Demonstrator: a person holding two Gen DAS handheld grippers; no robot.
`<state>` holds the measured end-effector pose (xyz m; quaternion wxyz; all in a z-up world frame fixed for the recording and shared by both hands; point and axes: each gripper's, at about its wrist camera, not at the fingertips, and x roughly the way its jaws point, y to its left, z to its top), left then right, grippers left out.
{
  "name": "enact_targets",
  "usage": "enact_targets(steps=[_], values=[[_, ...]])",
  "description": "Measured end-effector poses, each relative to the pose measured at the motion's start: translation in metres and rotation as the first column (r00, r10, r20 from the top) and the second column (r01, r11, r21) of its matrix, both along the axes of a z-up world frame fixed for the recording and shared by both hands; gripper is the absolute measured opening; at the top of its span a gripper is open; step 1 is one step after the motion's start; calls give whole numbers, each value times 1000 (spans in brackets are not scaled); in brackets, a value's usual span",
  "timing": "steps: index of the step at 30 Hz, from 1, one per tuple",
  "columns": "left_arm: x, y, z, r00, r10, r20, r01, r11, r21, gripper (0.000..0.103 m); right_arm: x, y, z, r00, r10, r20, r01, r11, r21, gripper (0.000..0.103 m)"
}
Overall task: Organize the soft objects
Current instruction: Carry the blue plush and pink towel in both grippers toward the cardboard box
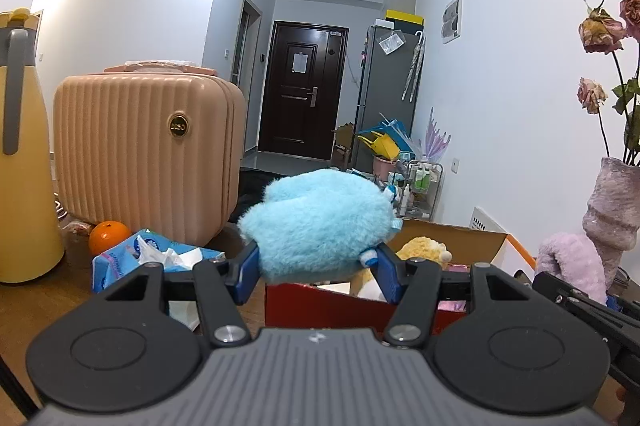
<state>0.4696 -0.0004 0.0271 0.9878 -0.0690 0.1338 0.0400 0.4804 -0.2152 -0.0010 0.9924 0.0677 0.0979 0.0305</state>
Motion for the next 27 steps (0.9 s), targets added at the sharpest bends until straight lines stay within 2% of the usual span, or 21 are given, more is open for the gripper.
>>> enact_targets(steps=[27], values=[[60,-26,-10,999,-36,15,35,995,94,59,58,-1,1,1000,-26,10,26,999,-31,42]])
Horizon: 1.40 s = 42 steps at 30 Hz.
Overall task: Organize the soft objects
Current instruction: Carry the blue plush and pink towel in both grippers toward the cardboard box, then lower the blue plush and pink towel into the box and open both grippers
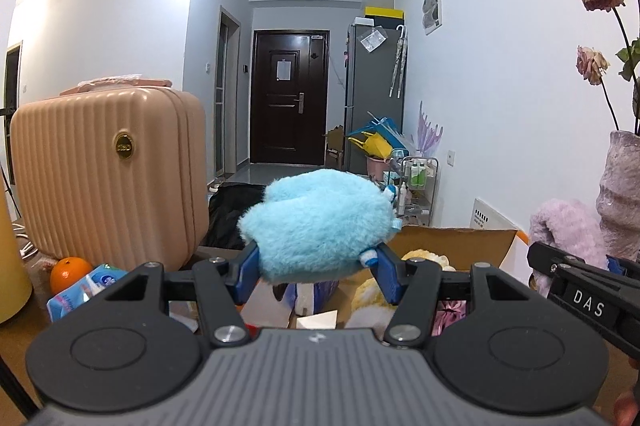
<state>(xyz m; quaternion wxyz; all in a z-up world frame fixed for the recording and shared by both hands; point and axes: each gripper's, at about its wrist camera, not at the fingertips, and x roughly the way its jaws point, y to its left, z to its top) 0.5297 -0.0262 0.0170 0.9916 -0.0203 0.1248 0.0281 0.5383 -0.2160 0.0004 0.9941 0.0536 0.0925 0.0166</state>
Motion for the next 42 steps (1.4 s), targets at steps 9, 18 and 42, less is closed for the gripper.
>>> enact_targets(steps=[9,18,42], values=[[23,-4,-3,1000,-5,-9,5,1000,-3,59,15,0,1,1000,-9,-1,9,1000,-20,42],[46,-5,-6,999,4,-31,-4,1000,-8,59,28,3,-2,1000,-10,-25,9,999,-40,42],[71,-21,-22,996,38,-76,-37,999,22,59,69,-1,-13,988,10,-156,-10,1000,-1,43]])
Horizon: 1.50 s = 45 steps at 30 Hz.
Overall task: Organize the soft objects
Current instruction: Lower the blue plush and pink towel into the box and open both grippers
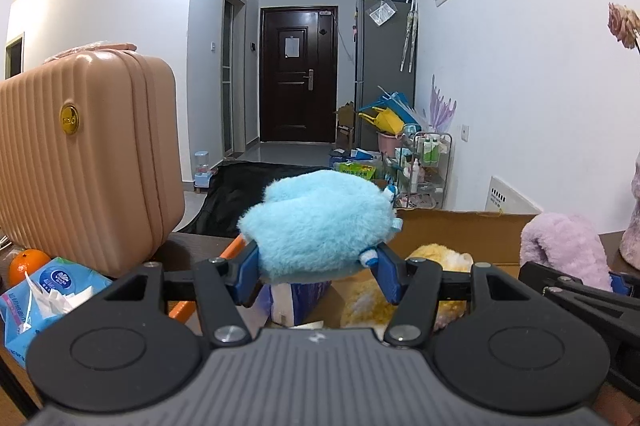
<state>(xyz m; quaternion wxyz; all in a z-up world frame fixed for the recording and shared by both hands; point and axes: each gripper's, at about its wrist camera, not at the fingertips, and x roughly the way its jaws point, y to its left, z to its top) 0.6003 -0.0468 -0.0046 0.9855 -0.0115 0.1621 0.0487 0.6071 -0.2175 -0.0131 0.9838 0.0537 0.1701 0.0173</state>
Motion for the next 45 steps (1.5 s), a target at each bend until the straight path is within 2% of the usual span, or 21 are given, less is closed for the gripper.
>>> enact_targets(steps=[15,17,20,22,24,25,28,37,45], values=[[4,-3,-3,1000,-13,-13,13,1000,9,62,1,2,-3,1000,-1,-5,1,1000,-14,45],[4,-3,-3,1000,-14,-11,14,1000,12,67,1,2,-3,1000,-2,-5,2,1000,-14,49],[3,-1,-3,1000,-7,1,7,1000,15,79,-1,1,-3,1000,-14,3,14,1000,-17,54],[2,0,-3,1000,2,9,-2,1000,12,90,-3,2,-3,1000,-24,10,25,999,-23,67],[0,1,-2,1000,22,16,-22,1000,10,99,-5,1,-2,999,-37,19,38,999,-26,77],[0,1,-2,999,39,23,-39,999,11,103,-7,1,-2,999,-44,27,45,999,-27,79],[-1,5,-1,998,54,25,-54,999,-1,103,-8,0,-1,998,-55,36,56,998,-28,86],[-6,11,0,997,79,25,-78,997,-27,103,-11,3,-3,998,-59,29,60,997,-51,87],[-25,14,2,996,72,48,-71,997,-29,103,-22,16,-11,1000,-27,8,28,991,-131,87]])
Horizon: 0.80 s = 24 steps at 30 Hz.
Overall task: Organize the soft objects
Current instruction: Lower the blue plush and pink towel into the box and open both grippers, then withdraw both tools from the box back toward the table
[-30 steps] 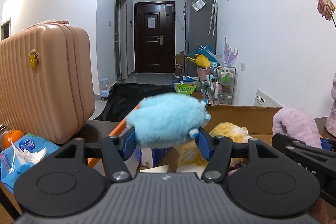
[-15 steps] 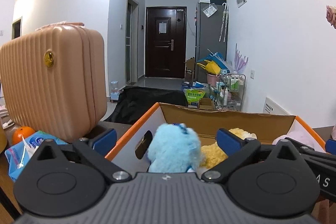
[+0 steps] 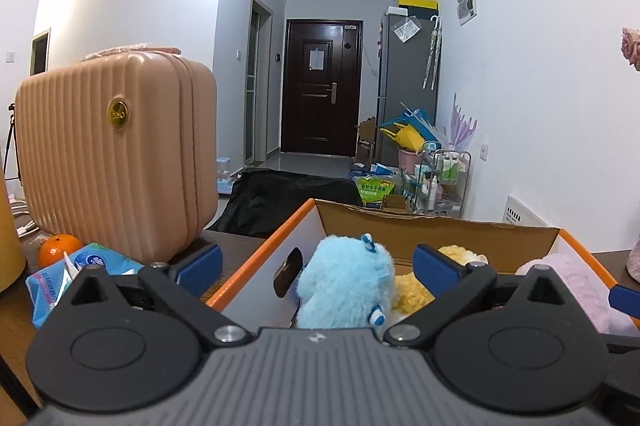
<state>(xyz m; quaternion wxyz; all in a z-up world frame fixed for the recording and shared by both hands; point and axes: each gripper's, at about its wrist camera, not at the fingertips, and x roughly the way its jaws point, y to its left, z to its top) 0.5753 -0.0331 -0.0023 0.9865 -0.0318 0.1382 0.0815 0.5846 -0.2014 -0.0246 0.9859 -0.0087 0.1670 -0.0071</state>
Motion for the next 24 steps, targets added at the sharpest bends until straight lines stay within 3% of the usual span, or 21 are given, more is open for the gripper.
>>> enact_targets(steps=[5,11,13,24], values=[[-8,3,1,1000,-1,0,1,1000,-3,103,-11,7,-2,1000,12,18,-11,999,-40,87],[-17,9,1,1000,-4,-3,4,1000,-12,103,-17,0,0,1000,9,17,-9,1000,-16,91],[-22,10,1,1000,-4,0,4,1000,-9,103,-20,-3,0,1000,5,24,-5,1000,-7,100],[-58,22,2,1000,-6,9,6,1000,1,103,-48,-13,3,998,10,60,-12,1000,21,103]])
